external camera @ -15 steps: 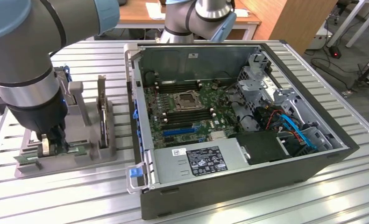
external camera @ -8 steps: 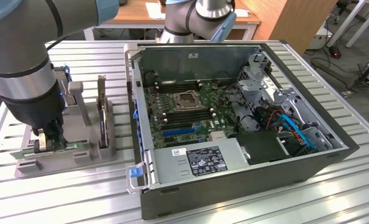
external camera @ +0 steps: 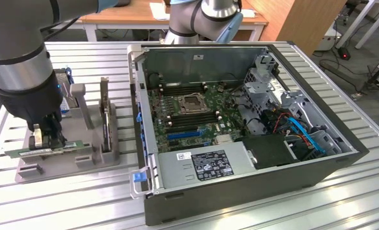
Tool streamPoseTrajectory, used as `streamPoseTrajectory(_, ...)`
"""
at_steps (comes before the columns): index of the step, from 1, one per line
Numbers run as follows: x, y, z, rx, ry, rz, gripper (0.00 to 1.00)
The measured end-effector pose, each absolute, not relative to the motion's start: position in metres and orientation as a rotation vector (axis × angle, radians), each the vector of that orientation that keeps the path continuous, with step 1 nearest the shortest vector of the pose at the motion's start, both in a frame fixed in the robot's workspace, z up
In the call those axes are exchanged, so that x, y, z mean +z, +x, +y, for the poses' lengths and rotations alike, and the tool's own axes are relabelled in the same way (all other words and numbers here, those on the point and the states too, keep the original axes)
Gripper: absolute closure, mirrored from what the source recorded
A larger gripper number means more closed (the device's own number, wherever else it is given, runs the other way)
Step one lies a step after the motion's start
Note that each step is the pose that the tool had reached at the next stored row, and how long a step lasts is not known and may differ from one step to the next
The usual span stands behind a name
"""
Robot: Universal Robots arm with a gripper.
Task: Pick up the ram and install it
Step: 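Pick up the ram and move it above insertion slot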
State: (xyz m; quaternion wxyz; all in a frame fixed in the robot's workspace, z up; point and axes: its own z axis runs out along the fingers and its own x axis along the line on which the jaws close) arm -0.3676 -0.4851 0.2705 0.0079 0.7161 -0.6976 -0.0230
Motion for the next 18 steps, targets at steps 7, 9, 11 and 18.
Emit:
streamPoseTrajectory(7, 0.285, -0.368, -0.485, -0.072, 2.238, -2.181, 0.89)
streamPoseTrajectory(9, 0.289, -0.368, -0.485, -0.072, 2.238, -2.181, 0.89)
streamPoseTrajectory(11, 0.294, -0.368, -0.485, -0.072, 2.238, -2.181, 0.89)
streamPoseTrajectory(18, 0.312, -0.368, -0.485, -0.072, 2.238, -2.181, 0.89)
